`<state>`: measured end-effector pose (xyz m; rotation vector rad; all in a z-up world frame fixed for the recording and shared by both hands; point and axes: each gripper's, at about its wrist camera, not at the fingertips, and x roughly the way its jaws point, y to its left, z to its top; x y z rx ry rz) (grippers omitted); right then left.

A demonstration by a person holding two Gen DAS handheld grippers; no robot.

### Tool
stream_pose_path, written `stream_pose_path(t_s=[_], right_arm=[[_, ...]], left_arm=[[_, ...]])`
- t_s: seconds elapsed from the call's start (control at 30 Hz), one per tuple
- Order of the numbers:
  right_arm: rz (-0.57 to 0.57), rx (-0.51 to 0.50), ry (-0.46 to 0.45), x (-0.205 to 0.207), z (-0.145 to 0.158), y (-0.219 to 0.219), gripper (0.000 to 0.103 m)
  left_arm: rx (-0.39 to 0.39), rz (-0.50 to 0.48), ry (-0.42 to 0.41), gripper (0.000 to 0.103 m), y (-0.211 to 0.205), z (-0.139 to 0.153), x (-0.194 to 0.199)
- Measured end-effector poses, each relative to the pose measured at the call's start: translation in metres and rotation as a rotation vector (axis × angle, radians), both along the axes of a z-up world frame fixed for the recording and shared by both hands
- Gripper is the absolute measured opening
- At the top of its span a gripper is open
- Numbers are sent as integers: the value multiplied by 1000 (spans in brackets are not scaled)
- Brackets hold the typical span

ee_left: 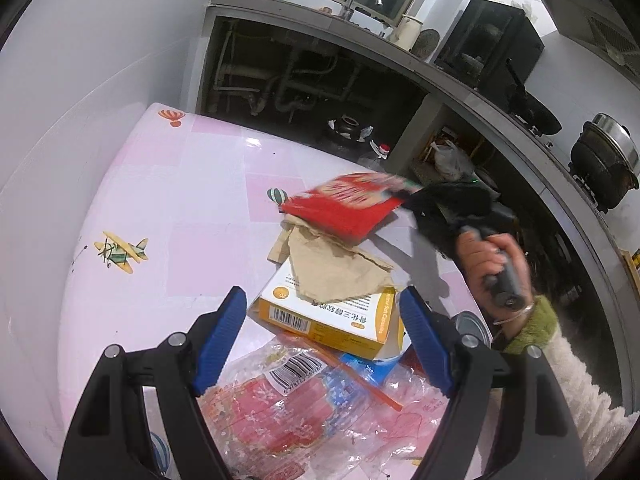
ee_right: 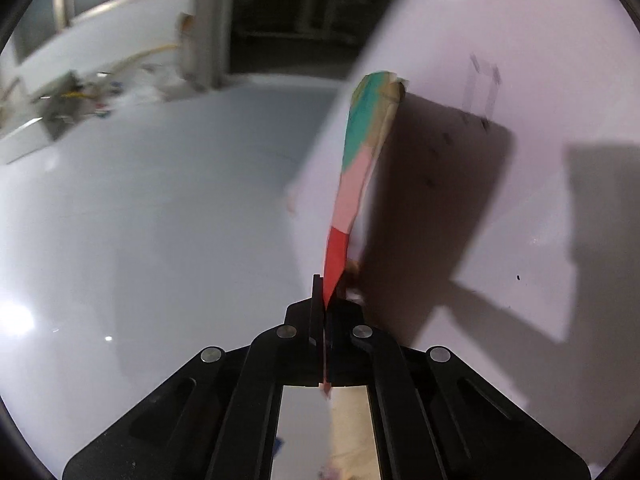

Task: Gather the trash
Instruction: 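Lift the red snack bag with the right tool while the left tool grasps the brown paper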

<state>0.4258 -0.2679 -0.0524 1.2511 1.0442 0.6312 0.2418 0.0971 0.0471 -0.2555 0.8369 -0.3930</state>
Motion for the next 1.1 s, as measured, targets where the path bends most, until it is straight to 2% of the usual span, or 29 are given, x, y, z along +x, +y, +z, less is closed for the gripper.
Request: stream_pose_path(t_s=[0.1,0.23,0.3,0.43,0.57,0.67,0.73,0.83,0.97,1.1], right_arm=[[-41,7,-80,-17,31,-19,0],[-100,-7,-198,-61,74,-54,0],[-130,-30,-238,-84,83,-61,0],[-217,-181,-333,-149,109,-84,0],[-290,-309,-411,-205,118,-88,0],[-329,-361,-439,-240,121,-98,0],[-341,-399,-456,-244,120,-93,0],[-339,-420,-467,-246,123,-85,0],[-328,-423,-456,-244,121,-88,0],[-305,-412,-440,-268,110,-100,0]], left_arm=[[0,-7,-2,77,-2,1,-3],[-4,-23,4,77,-8,5,-6],[-17,-33,24,77,-11,7,-5],[-40,-80,88,77,-23,10,4],[-13,-137,157,77,-40,11,24],[39,-228,258,78,-65,3,56],[110,-241,302,79,-80,-5,75],[244,-254,300,80,-106,-13,101],[366,-303,319,83,-133,-33,128],[476,-324,382,83,-151,-64,148]])
